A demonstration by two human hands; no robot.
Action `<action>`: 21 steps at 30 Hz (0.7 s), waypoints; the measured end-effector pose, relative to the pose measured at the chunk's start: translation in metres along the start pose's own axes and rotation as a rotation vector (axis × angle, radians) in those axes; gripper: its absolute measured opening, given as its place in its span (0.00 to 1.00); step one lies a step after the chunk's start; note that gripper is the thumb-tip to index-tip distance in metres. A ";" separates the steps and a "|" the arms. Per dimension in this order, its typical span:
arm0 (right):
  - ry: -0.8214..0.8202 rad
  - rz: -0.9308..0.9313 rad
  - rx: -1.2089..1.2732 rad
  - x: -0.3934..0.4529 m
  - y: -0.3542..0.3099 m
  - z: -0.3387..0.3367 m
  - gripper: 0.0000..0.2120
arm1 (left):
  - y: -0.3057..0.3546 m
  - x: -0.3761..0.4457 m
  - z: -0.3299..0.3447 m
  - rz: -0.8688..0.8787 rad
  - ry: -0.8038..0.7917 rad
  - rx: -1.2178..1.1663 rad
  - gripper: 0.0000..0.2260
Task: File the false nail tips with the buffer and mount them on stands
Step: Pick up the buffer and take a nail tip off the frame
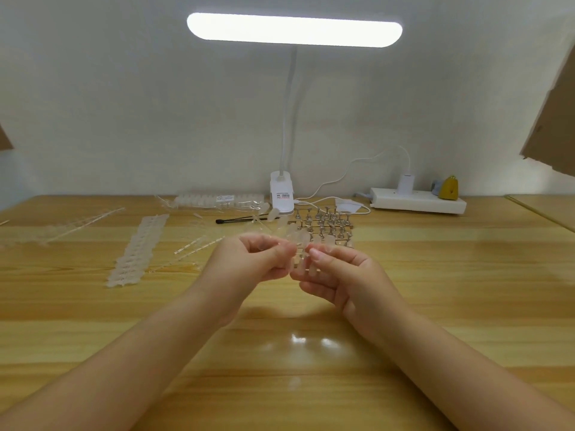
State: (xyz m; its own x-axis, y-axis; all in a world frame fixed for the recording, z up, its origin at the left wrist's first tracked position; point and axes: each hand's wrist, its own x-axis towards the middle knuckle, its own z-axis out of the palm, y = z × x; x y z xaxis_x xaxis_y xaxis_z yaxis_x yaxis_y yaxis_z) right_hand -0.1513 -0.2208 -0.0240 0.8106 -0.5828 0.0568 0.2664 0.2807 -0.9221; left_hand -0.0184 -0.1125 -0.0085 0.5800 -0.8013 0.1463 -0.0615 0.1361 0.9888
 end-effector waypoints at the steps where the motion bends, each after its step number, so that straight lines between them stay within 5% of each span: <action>1: -0.010 -0.023 -0.065 -0.001 0.000 0.001 0.13 | 0.000 0.002 -0.002 0.009 0.028 0.007 0.11; 4: 0.057 -0.108 -0.395 -0.001 -0.009 -0.001 0.21 | 0.001 0.013 -0.018 0.040 0.186 0.135 0.06; 8: 0.310 -0.314 -1.169 0.007 -0.029 -0.025 0.10 | -0.008 0.029 -0.064 0.062 0.436 0.576 0.09; 11: 0.317 -0.202 -1.617 0.013 -0.039 -0.044 0.14 | -0.020 0.035 -0.086 -0.018 0.439 0.801 0.09; 17: 0.233 0.007 -1.748 0.020 -0.036 -0.066 0.15 | -0.022 0.033 -0.080 -0.015 0.515 1.252 0.07; 21: 0.334 0.030 -1.803 0.024 -0.033 -0.078 0.11 | -0.018 0.026 -0.058 0.119 0.421 0.942 0.05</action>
State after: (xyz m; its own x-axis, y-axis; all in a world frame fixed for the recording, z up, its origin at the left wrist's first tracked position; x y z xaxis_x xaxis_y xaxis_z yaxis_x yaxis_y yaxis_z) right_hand -0.1814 -0.3033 -0.0225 0.6184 -0.7666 0.1730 -0.7469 -0.6418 -0.1742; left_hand 0.0453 -0.1018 -0.0243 0.7541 -0.5199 0.4013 -0.6419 -0.4542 0.6178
